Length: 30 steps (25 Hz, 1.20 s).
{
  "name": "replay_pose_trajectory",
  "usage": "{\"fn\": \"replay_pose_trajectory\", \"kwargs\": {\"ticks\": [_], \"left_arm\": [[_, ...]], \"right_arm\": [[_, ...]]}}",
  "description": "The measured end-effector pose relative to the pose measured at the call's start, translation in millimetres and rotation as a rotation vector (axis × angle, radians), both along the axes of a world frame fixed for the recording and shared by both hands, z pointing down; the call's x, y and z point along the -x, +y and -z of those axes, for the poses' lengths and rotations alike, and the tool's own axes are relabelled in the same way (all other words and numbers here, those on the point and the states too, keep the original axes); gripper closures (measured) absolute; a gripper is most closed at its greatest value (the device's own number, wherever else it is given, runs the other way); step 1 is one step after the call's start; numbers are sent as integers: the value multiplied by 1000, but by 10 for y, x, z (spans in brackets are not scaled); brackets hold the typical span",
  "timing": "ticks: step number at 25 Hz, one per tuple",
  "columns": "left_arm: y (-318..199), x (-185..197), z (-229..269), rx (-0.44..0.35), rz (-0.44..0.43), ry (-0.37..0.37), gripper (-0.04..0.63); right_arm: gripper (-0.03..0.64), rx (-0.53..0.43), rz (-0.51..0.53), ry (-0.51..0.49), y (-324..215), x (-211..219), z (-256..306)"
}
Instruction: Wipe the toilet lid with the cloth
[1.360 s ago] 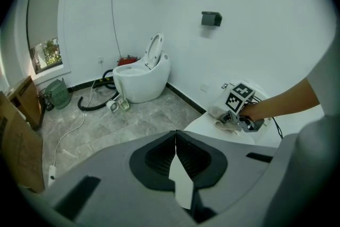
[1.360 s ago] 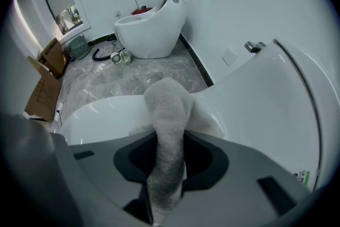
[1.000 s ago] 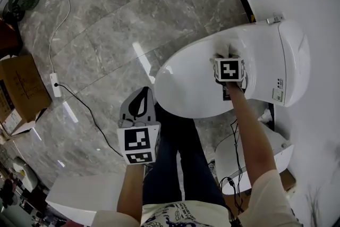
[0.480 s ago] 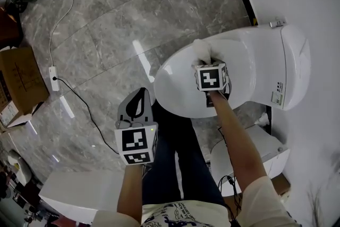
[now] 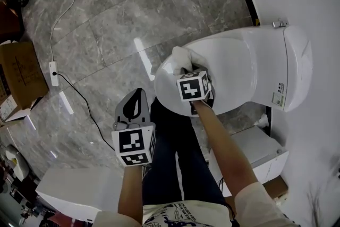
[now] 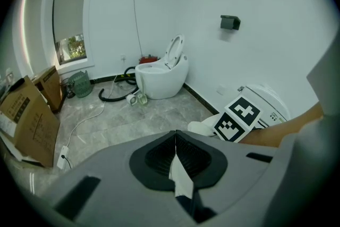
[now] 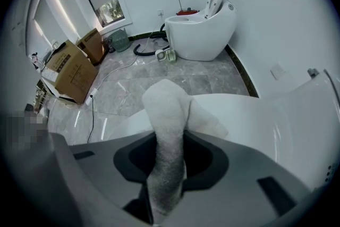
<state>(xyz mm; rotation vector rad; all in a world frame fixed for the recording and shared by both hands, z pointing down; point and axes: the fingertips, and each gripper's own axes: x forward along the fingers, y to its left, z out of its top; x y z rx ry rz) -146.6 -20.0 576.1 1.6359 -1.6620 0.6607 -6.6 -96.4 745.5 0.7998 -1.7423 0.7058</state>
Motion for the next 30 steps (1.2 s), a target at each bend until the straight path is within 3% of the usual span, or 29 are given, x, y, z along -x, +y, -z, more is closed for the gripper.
{"fn": "replay_pose_trajectory", "kwargs": {"ticks": [8, 17, 30], "left_arm": [[161, 115, -40, 13, 26, -17, 586], [328, 216, -22, 5, 60, -28, 586], [406, 115, 0, -1, 69, -23, 586]], "right_arm": [[511, 40, 20, -64, 318, 353, -18], [511, 78, 111, -107, 765, 651, -36], [509, 192, 220, -222, 1390, 738, -32]]}}
